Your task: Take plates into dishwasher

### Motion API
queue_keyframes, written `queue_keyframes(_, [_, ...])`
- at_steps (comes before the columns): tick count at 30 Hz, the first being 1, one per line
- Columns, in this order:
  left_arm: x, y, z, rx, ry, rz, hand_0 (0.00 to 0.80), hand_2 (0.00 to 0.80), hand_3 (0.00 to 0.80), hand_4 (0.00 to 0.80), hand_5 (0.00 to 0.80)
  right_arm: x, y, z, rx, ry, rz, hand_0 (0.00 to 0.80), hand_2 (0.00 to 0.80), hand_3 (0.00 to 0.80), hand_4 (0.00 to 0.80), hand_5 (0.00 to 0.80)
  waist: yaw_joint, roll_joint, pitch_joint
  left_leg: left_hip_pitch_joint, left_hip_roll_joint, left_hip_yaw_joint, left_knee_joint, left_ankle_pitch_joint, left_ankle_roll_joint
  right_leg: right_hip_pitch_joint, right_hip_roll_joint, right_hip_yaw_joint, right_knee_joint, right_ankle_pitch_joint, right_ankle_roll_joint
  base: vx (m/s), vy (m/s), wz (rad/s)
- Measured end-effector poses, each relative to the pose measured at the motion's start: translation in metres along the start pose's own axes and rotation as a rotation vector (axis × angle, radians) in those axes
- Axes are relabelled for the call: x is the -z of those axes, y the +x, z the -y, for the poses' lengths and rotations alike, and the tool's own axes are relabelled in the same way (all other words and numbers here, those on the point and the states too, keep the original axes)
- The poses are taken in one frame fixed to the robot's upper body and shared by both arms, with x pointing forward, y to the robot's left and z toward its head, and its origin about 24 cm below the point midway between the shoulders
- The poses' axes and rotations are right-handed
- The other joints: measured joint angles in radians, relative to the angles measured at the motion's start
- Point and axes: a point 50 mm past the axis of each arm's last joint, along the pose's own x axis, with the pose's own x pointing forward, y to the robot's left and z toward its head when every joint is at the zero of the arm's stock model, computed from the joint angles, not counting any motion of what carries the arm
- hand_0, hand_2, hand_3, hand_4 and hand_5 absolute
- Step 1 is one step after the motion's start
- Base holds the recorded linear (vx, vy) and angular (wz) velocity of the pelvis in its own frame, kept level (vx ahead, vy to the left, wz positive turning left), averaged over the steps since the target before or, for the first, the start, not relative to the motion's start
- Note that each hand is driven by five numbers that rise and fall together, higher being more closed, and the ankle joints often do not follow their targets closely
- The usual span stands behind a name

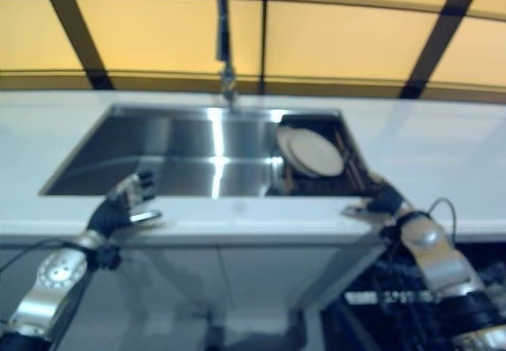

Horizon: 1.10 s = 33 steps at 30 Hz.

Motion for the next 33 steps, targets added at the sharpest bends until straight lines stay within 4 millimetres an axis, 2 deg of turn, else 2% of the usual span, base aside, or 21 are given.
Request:
queue_keyframes(10, [0.000,-0.001,0.000,0.004,0.000,-0.002,0.000,0.000,0.000,0.000,0.000,-0.001,0.001,0.003,0.034,-0.073,-0.004,0.000,0.000,0.000,0.000,0.000,0.002,0.000,-0.002,0.022,0.014,-0.001,-0.023,0.002,-0.015,0.019,0.015,-0.004,-0.001,-0.021,-0.004,0.016,-0.022,0.03])
queue_keyframes(14, [0.003,-0.003,0.002,0.016,-0.002,-0.014,0.000,0.000,0.000,0.000,0.000,-0.009,0.006,0.008,0.074,-0.121,0.010,0.000,0.000,0.000,0.000,0.000,0.003,0.004,-0.011,0.022,0.025,0.002,-0.026,0.001,-0.017,0.021,0.023,-0.006,0.000,-0.023,-0.010,0.000,0.000,0.00])
queue_keyframes(18, [0.004,-0.005,0.004,0.036,-0.005,-0.021,0.000,0.000,0.000,0.000,0.000,-0.012,0.013,0.003,0.077,-0.194,0.003,0.000,0.000,0.000,0.000,0.000,0.006,0.006,-0.031,0.019,0.025,0.000,-0.026,0.002,-0.016,0.021,0.023,-0.012,0.000,-0.024,-0.012,0.007,0.000,0.02])
queue_keyframes(24, [0.005,-0.004,0.012,0.095,-0.010,-0.026,0.000,0.000,0.000,0.000,0.000,-0.014,0.026,0.012,0.130,-0.294,-0.027,0.000,0.000,0.000,0.000,0.000,0.042,0.019,-0.043,0.010,0.020,-0.018,-0.023,0.005,-0.022,0.021,0.022,-0.029,-0.001,-0.025,-0.011,0.024,-0.005,0.06])
queue_keyframes(30, [0.004,-0.004,0.017,0.135,-0.023,-0.020,0.000,0.000,0.000,0.000,0.000,-0.023,0.039,0.018,0.157,-0.323,-0.024,0.000,0.000,0.000,0.000,0.000,0.067,0.026,-0.050,0.000,0.019,-0.036,-0.023,0.008,-0.020,0.023,0.025,-0.046,-0.001,-0.030,-0.011,0.015,-0.002,0.10])
queue_keyframes(33, [0.004,-0.004,0.017,0.140,-0.030,-0.017,0.000,0.000,0.000,0.000,0.000,-0.020,0.041,0.018,0.159,-0.332,-0.040,0.000,0.000,0.000,0.000,0.000,0.087,0.027,-0.051,-0.004,0.018,-0.046,-0.023,0.010,-0.020,0.023,0.024,-0.053,-0.001,-0.030,-0.011,-0.005,-0.008,0.07])
